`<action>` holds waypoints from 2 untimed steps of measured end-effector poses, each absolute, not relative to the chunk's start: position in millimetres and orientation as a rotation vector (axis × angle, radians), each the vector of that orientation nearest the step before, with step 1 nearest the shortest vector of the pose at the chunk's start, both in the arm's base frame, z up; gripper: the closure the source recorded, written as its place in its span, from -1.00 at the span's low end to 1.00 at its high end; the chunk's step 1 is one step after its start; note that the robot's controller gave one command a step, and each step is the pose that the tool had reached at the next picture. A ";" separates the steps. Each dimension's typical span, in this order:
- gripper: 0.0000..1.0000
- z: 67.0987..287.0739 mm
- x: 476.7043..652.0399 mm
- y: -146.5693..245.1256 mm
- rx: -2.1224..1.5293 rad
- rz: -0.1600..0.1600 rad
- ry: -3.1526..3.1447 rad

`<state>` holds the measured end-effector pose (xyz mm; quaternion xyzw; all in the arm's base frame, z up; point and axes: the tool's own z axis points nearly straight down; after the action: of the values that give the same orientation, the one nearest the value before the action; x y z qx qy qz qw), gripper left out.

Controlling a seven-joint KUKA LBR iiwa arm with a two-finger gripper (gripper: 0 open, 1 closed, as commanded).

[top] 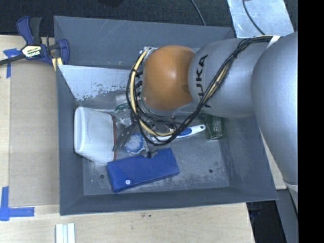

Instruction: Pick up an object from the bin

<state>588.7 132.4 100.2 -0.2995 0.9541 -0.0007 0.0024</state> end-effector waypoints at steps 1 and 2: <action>-1.00 71.0 621.7 117.0 -0.978 -0.008 2.959; 1.00 73.6 604.5 106.1 -0.941 0.002 2.977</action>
Offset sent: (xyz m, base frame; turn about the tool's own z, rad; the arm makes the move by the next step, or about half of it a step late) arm 0.0127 -0.0268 -0.0302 -0.0067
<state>604.5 106.1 73.6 -0.3015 0.9534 0.0006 0.0098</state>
